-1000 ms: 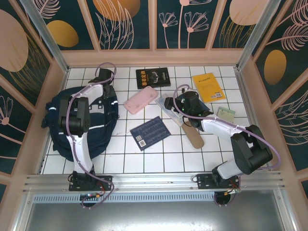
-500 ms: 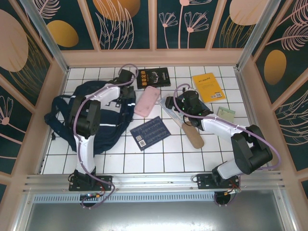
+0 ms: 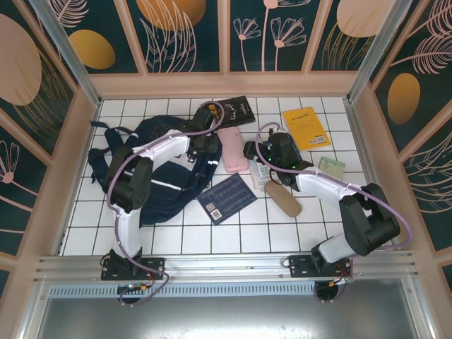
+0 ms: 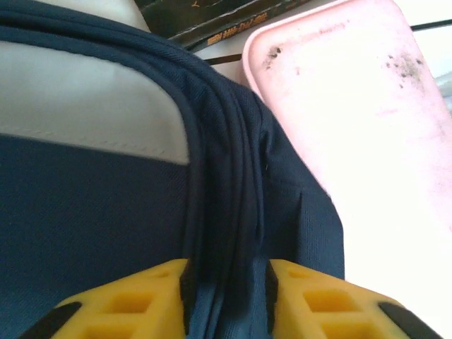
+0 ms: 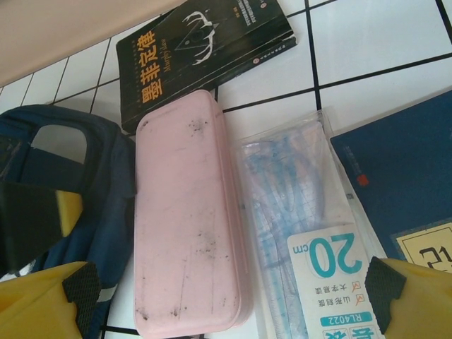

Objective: Pack books, pencil case, and school supplies into a backpack

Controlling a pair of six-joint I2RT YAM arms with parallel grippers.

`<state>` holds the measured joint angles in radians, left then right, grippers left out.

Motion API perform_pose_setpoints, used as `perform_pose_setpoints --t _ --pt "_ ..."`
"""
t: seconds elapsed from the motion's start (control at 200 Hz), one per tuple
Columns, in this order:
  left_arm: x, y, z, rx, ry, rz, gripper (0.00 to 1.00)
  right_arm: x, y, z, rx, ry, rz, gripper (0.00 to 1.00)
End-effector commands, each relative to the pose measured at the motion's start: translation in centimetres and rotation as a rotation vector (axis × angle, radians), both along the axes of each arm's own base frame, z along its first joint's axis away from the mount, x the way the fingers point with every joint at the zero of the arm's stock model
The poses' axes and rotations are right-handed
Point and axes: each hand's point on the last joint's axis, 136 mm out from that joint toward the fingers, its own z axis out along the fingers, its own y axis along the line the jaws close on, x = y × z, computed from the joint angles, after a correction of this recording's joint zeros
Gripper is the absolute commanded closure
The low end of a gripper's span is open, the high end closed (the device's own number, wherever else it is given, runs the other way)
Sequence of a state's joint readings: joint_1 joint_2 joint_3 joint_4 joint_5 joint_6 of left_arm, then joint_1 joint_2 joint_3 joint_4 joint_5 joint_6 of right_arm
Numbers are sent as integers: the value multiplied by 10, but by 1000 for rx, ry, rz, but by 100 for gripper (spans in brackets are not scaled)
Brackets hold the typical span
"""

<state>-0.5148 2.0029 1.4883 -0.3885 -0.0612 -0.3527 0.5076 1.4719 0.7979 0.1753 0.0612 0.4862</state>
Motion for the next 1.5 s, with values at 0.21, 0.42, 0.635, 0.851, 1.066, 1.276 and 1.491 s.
perform_pose_setpoints --t 0.21,0.42,0.635,0.851,1.066,1.276,1.491 --pt "-48 80 69 12 -123 315 48 23 58 3 66 40 146 13" --pt "-111 104 46 -102 35 509 49 40 113 -16 145 136 264 37" --pt "-166 98 28 -363 178 624 49 42 151 -48 173 235 303 42" --pt "-202 116 12 -453 220 760 49 43 158 -75 183 303 288 47" --pt "-224 141 -27 -299 255 813 49 45 158 -92 138 336 252 59" --pt "-221 176 -39 -31 200 780 50 49 142 -94 72 334 182 100" --pt "-190 210 -30 43 115 774 51 39 140 -74 103 296 211 100"
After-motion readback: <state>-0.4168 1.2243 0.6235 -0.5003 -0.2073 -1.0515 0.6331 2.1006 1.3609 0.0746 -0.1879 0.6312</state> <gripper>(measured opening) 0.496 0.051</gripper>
